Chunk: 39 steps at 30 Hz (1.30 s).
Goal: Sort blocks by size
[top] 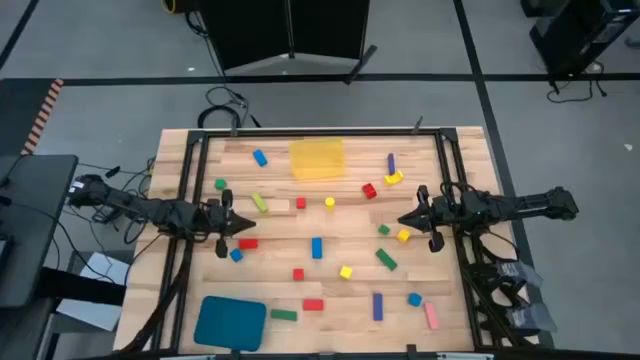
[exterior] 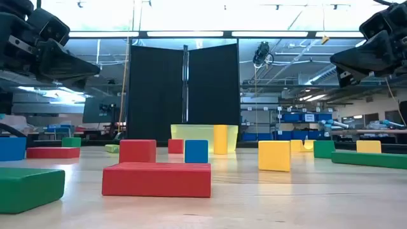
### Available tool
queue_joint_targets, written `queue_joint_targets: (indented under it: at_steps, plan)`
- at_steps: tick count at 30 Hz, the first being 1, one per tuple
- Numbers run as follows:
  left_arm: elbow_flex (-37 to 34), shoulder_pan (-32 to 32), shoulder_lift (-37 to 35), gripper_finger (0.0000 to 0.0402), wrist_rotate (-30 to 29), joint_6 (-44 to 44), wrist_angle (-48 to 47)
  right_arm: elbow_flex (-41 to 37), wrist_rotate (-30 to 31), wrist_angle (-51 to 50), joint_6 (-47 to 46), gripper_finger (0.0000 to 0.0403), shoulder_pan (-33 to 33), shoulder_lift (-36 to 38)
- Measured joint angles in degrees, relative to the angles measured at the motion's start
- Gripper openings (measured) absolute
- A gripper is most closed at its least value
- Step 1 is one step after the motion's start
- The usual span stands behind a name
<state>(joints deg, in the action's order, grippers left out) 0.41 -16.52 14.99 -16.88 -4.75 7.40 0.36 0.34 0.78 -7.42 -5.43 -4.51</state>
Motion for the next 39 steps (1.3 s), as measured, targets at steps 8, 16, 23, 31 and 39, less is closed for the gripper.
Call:
queue_joint_targets:
  at_steps: [8, 16, 23, 31, 39]
  plan:
    - [0.00, 0.00, -0.01, 0.0015, 0.00, 0.00, -0.02, 0.02, 0.00, 0.00, 0.02, 0.0034, 0.00, 0.02]
    - [-0.01, 0.01, -0.01, 0.0015, 0.00, 0.00, -0.02, 0.02, 0.00, 0.00, 0.02, 0.0034, 0.00, 0.02]
    - [0.01, -0.01, -0.01, 0.0015, 0.00, 0.00, 0.00, 0.01, 0.01, 0.01, 0.02, 0.0034, 0.00, 0.01]
    - [-0.01, -0.01, -0.01, 0.0015, 0.00, 0.00, -0.02, 0.00, 0.02, 0.01, 0.00, 0.0034, 0.00, 0.02]
    - [0.00, 0.01, 0.01, 0.0015, 0.01, -0.43, 2.35, 0.00, 4.69, 8.90, 7.12, 0.0034, 0.42, -0.10]
